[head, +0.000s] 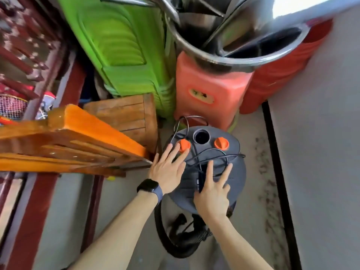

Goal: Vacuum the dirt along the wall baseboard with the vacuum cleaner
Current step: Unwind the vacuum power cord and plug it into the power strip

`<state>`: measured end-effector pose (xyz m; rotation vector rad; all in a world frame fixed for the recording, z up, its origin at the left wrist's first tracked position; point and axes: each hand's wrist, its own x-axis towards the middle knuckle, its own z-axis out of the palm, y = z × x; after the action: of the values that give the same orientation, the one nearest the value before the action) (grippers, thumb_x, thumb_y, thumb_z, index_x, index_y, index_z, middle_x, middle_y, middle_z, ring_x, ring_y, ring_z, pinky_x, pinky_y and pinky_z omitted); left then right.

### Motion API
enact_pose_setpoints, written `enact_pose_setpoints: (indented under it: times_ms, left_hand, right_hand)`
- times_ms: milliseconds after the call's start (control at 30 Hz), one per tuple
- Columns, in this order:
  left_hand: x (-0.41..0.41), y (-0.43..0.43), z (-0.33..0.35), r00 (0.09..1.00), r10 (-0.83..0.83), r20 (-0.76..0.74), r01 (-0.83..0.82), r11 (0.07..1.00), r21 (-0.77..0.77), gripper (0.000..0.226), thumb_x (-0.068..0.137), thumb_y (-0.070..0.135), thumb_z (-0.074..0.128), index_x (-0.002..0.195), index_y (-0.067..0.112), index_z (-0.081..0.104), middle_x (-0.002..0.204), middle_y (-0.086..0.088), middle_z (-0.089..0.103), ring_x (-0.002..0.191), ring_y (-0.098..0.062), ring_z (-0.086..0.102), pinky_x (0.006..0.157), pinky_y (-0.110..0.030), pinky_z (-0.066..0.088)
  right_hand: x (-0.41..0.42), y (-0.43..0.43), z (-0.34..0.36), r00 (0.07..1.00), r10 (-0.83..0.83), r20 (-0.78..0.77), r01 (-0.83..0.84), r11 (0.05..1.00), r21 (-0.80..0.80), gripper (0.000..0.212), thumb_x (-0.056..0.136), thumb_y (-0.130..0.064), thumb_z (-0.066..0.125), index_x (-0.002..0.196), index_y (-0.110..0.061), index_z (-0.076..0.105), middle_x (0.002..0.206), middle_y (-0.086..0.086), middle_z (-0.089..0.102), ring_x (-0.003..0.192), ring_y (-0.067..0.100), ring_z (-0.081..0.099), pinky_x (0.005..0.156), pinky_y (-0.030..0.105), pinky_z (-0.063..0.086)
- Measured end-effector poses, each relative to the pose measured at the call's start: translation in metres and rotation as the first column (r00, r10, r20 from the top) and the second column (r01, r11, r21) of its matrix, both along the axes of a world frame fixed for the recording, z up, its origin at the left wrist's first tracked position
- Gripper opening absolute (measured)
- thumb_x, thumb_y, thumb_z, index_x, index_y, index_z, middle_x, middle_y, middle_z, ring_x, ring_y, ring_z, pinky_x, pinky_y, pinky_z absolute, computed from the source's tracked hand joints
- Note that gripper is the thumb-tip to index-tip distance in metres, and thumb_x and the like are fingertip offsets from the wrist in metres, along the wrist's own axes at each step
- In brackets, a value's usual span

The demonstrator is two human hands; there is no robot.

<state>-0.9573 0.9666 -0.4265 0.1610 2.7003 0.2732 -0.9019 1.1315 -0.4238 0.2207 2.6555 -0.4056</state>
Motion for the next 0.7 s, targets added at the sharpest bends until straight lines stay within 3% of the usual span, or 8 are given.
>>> enact_pose_setpoints:
  times_ms: [100,300,400,533,700]
  left_hand:
    - [0.014,0.002,-0.002,0.999,0.047,-0.008,-0.047,0.999,0.009,0.051,0.105,0.045,0.018,0.153,0.051,0.003,0.165,0.018,-0.005,0.152,-0.013,-0.008,0.119,-0.057,0.009]
    - [0.058,0.016,0.004,0.992,0.123,0.012,-0.123,0.991,0.048,0.050,0.106,0.043,0.020,0.155,0.048,0.011,0.165,0.017,-0.004,0.152,-0.014,-0.009,0.119,-0.061,0.009]
    - [0.096,0.024,0.004,0.985,0.169,0.014,-0.170,0.983,0.066,0.050,0.106,0.044,0.019,0.154,0.050,0.006,0.164,0.019,-0.007,0.152,-0.012,-0.011,0.118,-0.062,0.005]
    - [0.139,0.033,0.003,0.978,0.208,0.019,-0.209,0.975,0.077,0.050,0.106,0.045,0.020,0.153,0.051,0.006,0.164,0.020,-0.010,0.151,-0.010,-0.014,0.118,-0.061,0.001]
    - [0.187,0.035,0.002,0.981,0.195,0.023,-0.196,0.976,0.096,0.050,0.106,0.046,0.018,0.153,0.050,0.005,0.164,0.019,-0.013,0.150,-0.010,-0.018,0.118,-0.059,-0.004]
  right_hand:
    - [0.008,0.005,-0.002,0.997,0.075,-0.014,-0.076,0.997,-0.015,0.102,0.100,-0.028,0.059,0.158,-0.043,-0.024,0.162,0.020,-0.037,0.139,0.040,0.039,0.061,0.029,0.043]
    - [0.038,0.024,0.004,0.983,0.183,0.002,-0.182,0.982,-0.055,0.104,0.101,-0.017,0.054,0.152,-0.040,-0.033,0.163,0.018,-0.038,0.148,0.040,0.030,0.069,0.031,0.054]
    - [0.063,0.036,0.007,0.971,0.238,-0.003,-0.237,0.969,-0.068,0.104,0.100,-0.017,0.055,0.149,-0.039,-0.035,0.163,0.016,-0.038,0.150,0.039,0.029,0.065,0.027,0.049]
    - [0.098,0.048,0.010,0.962,0.271,-0.007,-0.271,0.959,-0.077,0.104,0.100,-0.016,0.055,0.149,-0.032,-0.035,0.164,0.018,-0.036,0.150,0.039,0.030,0.070,0.026,0.048]
    - [0.143,0.052,0.016,0.965,0.261,0.033,-0.256,0.961,-0.107,0.103,0.097,-0.012,0.054,0.158,-0.037,-0.025,0.163,0.017,-0.037,0.149,0.041,0.031,0.070,0.026,0.042]
